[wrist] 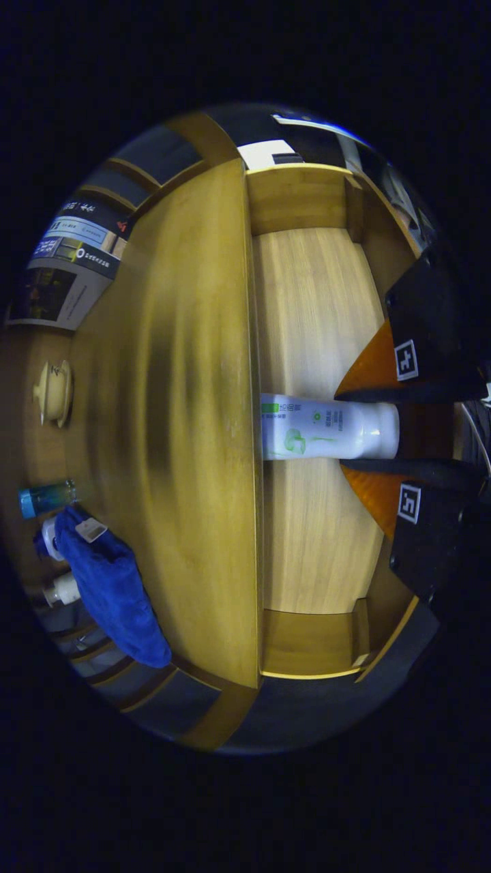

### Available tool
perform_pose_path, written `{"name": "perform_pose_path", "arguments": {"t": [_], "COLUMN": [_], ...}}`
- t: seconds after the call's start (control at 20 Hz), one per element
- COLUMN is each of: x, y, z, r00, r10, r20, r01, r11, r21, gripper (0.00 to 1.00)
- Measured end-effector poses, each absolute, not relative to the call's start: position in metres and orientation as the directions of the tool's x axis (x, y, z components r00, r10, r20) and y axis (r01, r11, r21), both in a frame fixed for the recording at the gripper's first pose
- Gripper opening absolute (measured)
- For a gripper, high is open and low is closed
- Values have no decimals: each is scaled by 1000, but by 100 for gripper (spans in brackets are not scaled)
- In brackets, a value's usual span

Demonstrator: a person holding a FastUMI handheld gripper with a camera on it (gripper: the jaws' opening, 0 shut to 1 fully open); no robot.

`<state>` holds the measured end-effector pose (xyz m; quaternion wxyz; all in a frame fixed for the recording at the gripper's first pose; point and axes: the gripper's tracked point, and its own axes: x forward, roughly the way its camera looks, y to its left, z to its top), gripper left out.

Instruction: Pull open the drawer, take out the items inside it, and place them on the countertop above the cabinet.

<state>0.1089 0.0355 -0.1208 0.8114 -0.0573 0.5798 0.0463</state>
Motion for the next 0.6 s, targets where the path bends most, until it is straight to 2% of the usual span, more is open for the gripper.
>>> {"name": "perform_pose_path", "arguments": {"t": [0.25, 0.6], "x": [105, 66], "y": [20, 16], "z": [-89, -67], "r00": [290, 273], "r10": [-32, 29], "r20": [-957, -962], "r01": [-188, -190], "r11": [978, 981], "r21": [-90, -25], "gripper": [41, 41]}}
